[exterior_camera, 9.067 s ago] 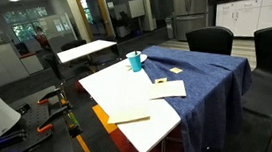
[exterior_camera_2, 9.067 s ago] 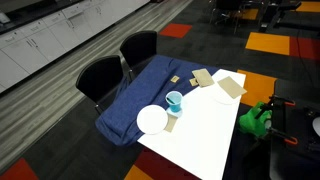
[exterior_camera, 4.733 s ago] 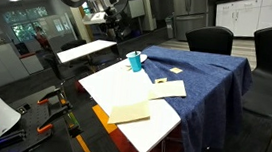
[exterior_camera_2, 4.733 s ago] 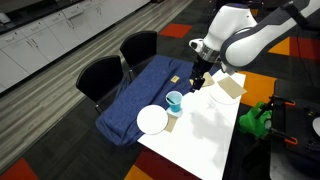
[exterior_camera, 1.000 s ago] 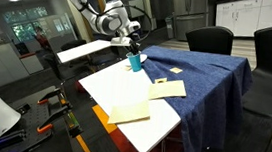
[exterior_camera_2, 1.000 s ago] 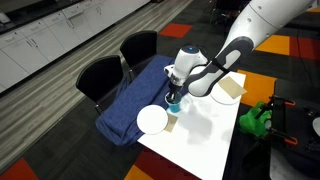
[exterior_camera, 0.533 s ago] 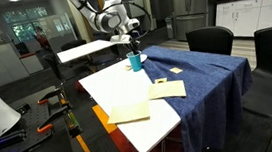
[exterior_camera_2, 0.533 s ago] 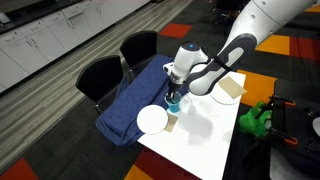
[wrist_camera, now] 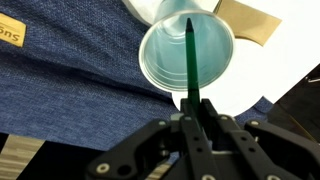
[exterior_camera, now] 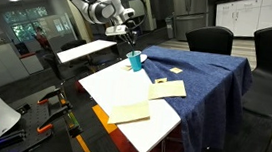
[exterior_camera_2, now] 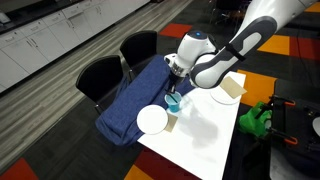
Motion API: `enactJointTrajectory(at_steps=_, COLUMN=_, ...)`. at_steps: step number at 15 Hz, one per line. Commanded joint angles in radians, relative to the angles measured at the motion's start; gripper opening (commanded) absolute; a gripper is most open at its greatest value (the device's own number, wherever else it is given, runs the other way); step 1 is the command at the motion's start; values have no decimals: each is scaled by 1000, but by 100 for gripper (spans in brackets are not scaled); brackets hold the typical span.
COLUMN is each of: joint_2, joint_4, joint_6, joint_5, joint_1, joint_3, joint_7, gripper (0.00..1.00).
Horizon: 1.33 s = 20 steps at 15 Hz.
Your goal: Take the pen out of the light blue cup and set it down on the table
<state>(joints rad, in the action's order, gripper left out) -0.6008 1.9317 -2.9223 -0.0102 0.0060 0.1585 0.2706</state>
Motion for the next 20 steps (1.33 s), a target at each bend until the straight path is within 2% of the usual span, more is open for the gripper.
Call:
enactJointTrajectory(at_steps=1, joint_2=124, joint_4=113, joint_6=-32, joint_5=13, joint_1=-36, joint_3=35, joint_7=13, gripper=4)
enactJointTrajectory(at_steps=10, joint_2=322, joint_4=211, joint_6=41, joint_5=-33, joint_1=-104, joint_3=139, joint_7=91, gripper=4)
enactJointTrajectory(at_steps=12, joint_2=358, joint_4=226, joint_6=83, joint_5=-54, joint_1=-125, joint_3=171, joint_7=127, gripper=4)
enactJointTrajectory(at_steps=15, joint_2=401, joint_4=225, joint_6=225, joint_5=-109, joint_1=-157, joint_3=218, joint_7=200, gripper=4)
enactJointTrajectory(at_steps=16, joint_2=415, joint_4=221, joint_6=279, joint_5=-134, joint_1=-118, joint_3=179, joint_7=222, gripper=4)
enactJointTrajectory(at_steps=20, joint_2=446, joint_4=205, joint_6=480, joint_5=-168, joint_1=-80, joint_3=134, joint_7=291, gripper=4)
